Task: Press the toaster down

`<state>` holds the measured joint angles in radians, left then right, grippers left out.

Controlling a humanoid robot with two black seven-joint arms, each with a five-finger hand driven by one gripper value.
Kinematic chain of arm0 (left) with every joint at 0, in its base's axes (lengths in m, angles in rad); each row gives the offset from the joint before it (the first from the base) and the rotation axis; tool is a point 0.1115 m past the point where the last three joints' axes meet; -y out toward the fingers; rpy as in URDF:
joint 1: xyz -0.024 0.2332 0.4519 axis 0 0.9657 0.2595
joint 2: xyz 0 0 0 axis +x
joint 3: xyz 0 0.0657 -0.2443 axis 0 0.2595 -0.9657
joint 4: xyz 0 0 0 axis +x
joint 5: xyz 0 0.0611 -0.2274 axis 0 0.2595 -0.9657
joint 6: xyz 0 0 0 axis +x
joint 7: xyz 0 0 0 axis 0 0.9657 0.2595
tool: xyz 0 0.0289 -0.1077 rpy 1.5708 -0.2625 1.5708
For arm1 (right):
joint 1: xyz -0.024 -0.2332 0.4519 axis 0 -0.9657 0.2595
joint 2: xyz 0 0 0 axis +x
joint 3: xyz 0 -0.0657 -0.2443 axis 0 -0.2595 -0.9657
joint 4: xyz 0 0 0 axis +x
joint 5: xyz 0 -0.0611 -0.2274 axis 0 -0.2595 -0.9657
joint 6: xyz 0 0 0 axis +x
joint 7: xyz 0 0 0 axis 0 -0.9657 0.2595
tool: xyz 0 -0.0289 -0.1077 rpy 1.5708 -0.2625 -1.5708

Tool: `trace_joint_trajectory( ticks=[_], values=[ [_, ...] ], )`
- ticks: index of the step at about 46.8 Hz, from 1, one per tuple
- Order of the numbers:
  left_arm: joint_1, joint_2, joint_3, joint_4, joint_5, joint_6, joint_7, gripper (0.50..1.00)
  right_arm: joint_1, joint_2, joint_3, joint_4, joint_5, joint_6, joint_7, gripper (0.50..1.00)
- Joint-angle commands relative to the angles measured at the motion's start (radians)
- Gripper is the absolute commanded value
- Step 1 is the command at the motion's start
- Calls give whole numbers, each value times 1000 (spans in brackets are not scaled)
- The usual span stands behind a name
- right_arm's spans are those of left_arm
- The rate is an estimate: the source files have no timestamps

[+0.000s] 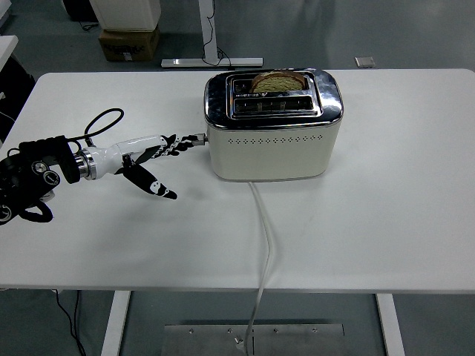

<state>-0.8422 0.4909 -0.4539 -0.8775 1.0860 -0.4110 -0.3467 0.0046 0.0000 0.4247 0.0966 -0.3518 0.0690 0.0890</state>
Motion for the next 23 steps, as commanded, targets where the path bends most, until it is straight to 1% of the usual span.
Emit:
trace_joint_trajectory(
  ticks=[1, 23],
  values=[
    [2, -2, 0, 0, 0, 0, 0, 1000, 0, 0, -1, 0, 1, 0, 0, 998],
    [15, -18, 0, 14, 2, 0, 0, 1000, 0, 0, 0, 0, 1, 0, 0, 998]
  ],
)
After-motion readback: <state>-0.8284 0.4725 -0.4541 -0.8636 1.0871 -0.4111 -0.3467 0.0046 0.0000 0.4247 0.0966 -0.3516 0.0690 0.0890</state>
